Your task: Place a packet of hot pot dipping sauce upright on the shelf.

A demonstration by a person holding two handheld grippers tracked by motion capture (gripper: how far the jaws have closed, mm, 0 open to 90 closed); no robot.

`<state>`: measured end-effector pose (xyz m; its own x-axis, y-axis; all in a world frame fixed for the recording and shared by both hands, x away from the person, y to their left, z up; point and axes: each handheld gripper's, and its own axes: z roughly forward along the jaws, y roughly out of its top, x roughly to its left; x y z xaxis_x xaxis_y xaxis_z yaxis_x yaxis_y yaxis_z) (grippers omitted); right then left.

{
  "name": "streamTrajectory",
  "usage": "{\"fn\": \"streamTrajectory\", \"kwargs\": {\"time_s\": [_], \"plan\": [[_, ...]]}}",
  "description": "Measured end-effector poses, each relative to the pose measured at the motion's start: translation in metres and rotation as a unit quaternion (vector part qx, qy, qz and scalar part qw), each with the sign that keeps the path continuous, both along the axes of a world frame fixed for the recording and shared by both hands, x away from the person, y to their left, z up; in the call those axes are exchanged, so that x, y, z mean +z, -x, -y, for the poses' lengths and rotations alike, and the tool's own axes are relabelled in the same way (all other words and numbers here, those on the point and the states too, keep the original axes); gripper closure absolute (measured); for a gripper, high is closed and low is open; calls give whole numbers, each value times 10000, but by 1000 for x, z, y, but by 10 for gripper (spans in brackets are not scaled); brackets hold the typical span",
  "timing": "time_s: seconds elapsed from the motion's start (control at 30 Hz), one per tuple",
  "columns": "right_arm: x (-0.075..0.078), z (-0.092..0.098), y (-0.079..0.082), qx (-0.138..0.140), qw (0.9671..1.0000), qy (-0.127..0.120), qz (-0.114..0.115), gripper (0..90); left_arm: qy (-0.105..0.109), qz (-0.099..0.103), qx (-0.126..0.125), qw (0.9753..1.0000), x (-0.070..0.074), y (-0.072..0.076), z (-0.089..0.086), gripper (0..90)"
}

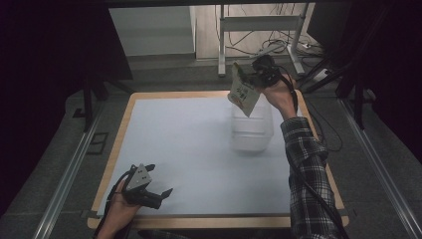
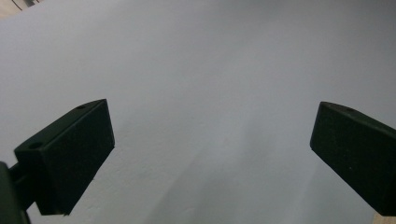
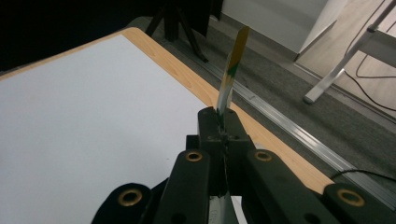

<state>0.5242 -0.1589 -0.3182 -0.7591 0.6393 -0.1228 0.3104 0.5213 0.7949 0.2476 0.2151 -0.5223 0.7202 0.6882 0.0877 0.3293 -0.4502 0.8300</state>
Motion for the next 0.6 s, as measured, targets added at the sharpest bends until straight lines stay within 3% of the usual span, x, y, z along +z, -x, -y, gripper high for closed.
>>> {"fn": "streamTrajectory", "kwargs": {"time_s": [0.4, 0.6], "plan": [[-17, 16, -5, 90, 9996, 274, -18, 893, -30, -3, -5, 10000, 0, 0, 0, 0], [-19, 19, -2, 231, 9995, 167, -143, 891, -54, -13, -8, 10000, -1, 0, 1, 0]]}}
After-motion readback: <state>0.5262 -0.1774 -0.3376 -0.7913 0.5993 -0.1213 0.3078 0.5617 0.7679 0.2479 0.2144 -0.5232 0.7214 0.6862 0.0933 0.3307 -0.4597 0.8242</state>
